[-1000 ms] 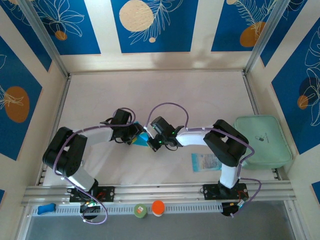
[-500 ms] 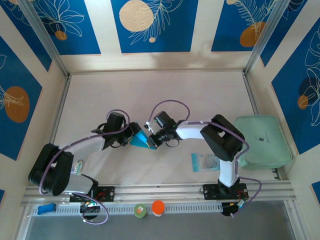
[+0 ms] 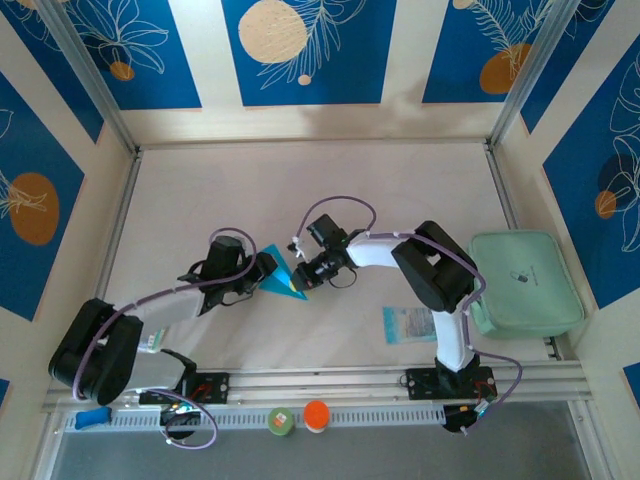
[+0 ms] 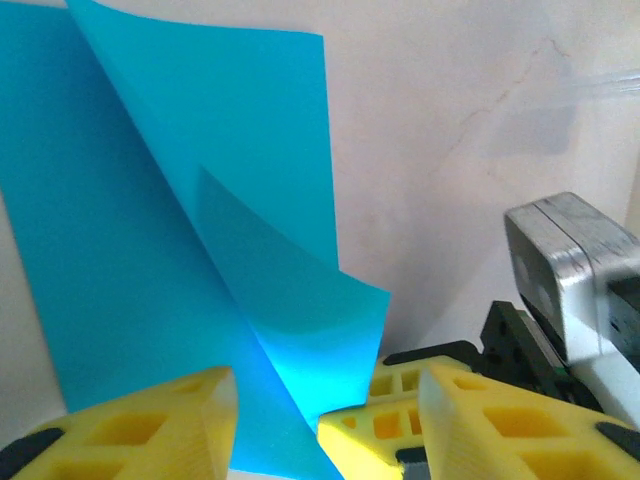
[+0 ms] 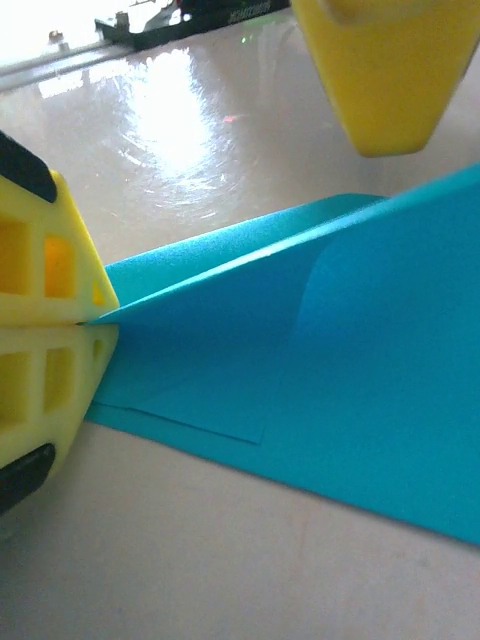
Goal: Fold a paper plane with a square sheet of paper (pick it up from the middle)
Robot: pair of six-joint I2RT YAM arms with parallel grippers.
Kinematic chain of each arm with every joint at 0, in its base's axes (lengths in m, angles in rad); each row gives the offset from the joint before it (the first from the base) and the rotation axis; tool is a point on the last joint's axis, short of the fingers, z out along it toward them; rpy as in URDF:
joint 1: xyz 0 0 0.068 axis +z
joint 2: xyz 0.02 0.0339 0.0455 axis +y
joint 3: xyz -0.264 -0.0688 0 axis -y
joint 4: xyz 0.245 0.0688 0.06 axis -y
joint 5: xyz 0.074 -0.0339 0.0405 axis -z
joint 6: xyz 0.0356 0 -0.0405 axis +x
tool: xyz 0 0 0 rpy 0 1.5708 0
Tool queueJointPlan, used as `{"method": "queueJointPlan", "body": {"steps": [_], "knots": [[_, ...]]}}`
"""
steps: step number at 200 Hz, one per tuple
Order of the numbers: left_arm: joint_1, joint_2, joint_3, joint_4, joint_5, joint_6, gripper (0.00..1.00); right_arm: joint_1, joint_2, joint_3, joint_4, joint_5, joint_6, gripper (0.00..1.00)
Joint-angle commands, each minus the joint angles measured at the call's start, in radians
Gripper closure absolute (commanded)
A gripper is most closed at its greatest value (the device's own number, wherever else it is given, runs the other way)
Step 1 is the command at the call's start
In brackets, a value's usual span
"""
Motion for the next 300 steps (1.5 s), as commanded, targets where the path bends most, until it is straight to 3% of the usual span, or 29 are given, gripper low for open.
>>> {"method": "queueJointPlan", "body": {"steps": [1,76,170,300], "knots": [[0.004,0.022,-0.018,0.107,0.040,0.018,0.54,-0.017,0.028,0.028,-0.067,-0.073,0.051,1.00],[-0.007,0.131,-0.009,0.240,0.121,0.026,0.69,-0.041,0.057,0.074,-0.148,-0.078,0.118,1.00],[-0.028,0.243,0.041,0.315,0.159,0.013,0.70,-0.070,-0.006,-0.057,0.006,-0.085,0.097,1.00],[-0.046,0.297,0.109,0.274,0.180,0.010,0.73,-0.079,0.003,-0.065,0.006,-0.059,0.132,0.84]]}}
